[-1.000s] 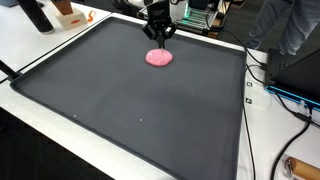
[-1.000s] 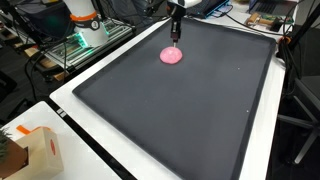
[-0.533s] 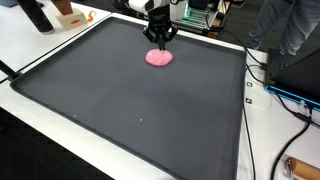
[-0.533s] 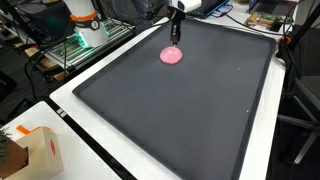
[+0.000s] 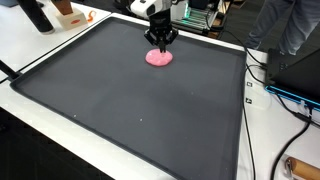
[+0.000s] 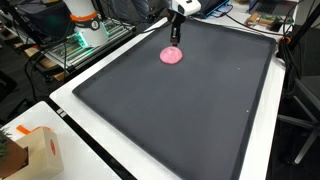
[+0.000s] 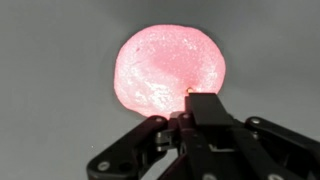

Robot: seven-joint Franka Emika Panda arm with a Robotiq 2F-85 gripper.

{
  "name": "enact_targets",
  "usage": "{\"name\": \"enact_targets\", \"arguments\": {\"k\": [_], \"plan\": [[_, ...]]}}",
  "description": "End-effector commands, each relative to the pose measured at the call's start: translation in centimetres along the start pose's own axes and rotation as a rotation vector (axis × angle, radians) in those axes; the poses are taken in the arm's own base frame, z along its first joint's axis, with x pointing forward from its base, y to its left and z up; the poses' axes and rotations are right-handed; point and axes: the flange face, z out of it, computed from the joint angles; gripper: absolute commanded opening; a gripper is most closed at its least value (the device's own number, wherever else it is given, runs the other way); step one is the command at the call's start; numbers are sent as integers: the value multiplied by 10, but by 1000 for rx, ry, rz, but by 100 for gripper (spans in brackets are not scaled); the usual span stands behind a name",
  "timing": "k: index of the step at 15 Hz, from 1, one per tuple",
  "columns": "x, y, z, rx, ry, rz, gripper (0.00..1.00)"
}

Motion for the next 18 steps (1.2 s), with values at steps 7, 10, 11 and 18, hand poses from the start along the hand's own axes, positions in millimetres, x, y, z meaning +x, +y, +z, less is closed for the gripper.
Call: {"name": "enact_targets", "arguments": {"k": [7,10,11,18], "plan": [[-4,-1,13,0,-12,-13,3],[-4,0,13,1,-13,-12,3],[-4,0,12,2,-13,-12,3],[-5,-1,2,8,0,-4,3]]}}
